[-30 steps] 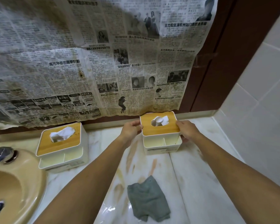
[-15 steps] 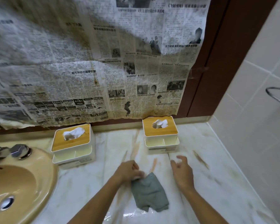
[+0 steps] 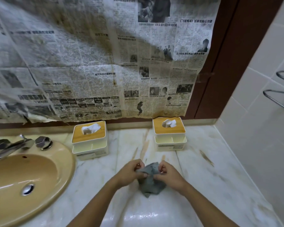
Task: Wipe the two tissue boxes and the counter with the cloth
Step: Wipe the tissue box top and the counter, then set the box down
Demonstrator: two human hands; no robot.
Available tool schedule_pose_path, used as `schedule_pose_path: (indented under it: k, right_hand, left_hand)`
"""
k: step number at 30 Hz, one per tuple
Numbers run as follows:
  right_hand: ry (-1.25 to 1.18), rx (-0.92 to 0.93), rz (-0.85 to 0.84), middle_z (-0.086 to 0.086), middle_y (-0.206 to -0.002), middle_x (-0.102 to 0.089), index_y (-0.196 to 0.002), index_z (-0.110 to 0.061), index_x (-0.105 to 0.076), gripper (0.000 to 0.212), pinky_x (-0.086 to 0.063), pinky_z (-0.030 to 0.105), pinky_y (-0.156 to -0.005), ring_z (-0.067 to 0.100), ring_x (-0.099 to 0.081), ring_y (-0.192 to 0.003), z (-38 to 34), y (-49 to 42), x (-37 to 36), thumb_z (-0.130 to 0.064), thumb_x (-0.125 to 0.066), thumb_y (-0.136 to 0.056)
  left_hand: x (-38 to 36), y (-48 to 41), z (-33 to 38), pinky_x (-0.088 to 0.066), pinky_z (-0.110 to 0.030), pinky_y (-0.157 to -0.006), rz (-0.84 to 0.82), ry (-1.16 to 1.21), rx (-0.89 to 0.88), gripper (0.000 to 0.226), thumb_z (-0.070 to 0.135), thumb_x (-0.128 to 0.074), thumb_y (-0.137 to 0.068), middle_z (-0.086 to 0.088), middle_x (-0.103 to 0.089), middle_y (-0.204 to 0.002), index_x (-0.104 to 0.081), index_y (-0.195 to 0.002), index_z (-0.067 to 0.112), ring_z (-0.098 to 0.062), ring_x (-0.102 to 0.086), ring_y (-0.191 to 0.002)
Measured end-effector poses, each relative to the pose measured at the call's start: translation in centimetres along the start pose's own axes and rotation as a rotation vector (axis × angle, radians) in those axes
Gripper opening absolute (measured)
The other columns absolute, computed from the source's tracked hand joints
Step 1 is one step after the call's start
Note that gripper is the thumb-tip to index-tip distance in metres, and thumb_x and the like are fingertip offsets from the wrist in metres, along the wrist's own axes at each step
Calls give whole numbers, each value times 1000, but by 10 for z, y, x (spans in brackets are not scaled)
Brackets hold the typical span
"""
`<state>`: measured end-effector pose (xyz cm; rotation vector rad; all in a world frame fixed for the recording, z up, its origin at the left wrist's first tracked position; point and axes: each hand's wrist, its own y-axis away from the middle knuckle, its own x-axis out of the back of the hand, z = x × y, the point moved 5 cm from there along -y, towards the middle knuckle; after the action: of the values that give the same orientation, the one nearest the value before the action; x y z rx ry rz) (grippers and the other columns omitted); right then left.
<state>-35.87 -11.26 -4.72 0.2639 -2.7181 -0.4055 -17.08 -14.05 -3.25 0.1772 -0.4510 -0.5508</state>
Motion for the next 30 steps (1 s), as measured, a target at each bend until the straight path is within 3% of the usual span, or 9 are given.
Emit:
schedule_pose_path:
  k: [2,4,5,9,13,18,21,26,30]
  right_hand:
    - [-228,-29,-121,5,-101,-70,-109,-30,-53,47,-53,31,-84,17,-68,-93,-19,7,-4,-18,-82,-74]
    - [-235,-33,-265,4,-113,-70,-130,-41,-47,68,-52,31,-95,18,-67,-105,-41,16,-10,-26,-84,-75]
    - [-206,-13,-327,3,-115,-70,-132,-40,-49,66,-52,31,-96,18,-67,-107,-52,21,-14,-28,-83,-76]
    - [-12,101,-393,1,-101,-71,-107,-16,-69,32,-51,25,-82,12,-65,-94,-84,38,-29,-26,-80,-79]
    - [247,242,-320,1,-87,-63,-81,-16,-65,25,-52,33,-80,14,-60,-85,-100,45,-39,-36,-79,-74]
    - [272,375,-259,1,-78,-63,-78,-13,-60,21,-44,25,-65,7,-56,-71,-130,61,-44,-24,-77,-74]
    - [260,331,-328,7,-82,-66,-84,-14,-62,24,-49,30,-62,14,-60,-70,-127,70,-50,-27,-79,-74]
    - [174,139,-494,1,-92,-63,-87,-20,-61,25,-54,29,-59,14,-65,-73,-88,85,-71,-28,-82,-75]
    - [183,14,-293,6,-95,-60,-95,-16,-63,26,-55,27,-58,15,-65,-70,-33,75,-90,-19,-77,-74]
  left_hand:
    - [13,17,16,-54,-38,-70,-31,129,-30,16,8,-73,-83,-9,-62,-82,-61,-92,7,-19,-61,-76]
    - [24,35,33,-55,-33,-70,-63,142,-65,13,7,-69,-87,-7,-65,-89,-65,-99,8,-17,-64,-81]
    - [28,44,41,-53,-30,-69,-79,136,-83,14,7,-68,-89,-6,-66,-91,-66,-102,9,-15,-64,-82]
    - [47,75,58,-52,-27,-72,-109,77,-124,18,6,-68,-89,-16,-68,-100,-69,-106,7,-16,-65,-88]
    - [68,97,59,-55,-32,-73,-17,-24,-138,15,12,-76,-81,-7,-72,-92,-72,-96,17,-17,-66,-84]
    - [85,120,57,-59,-45,-76,51,-15,-120,7,12,-77,-81,-10,-72,-83,-72,-86,15,-24,-70,-76]
    - [85,137,47,-61,-44,-73,29,16,-67,10,11,-76,-84,-14,-68,-92,-69,-89,7,-26,-71,-78]
    - [59,160,6,-59,-35,-69,-127,129,101,22,10,-74,-85,-12,-65,-94,-65,-99,-3,-28,-69,-77]
    - [40,149,-43,-60,-35,-69,28,3,162,14,6,-70,-83,-10,-65,-89,-67,-97,3,-16,-67,-72]
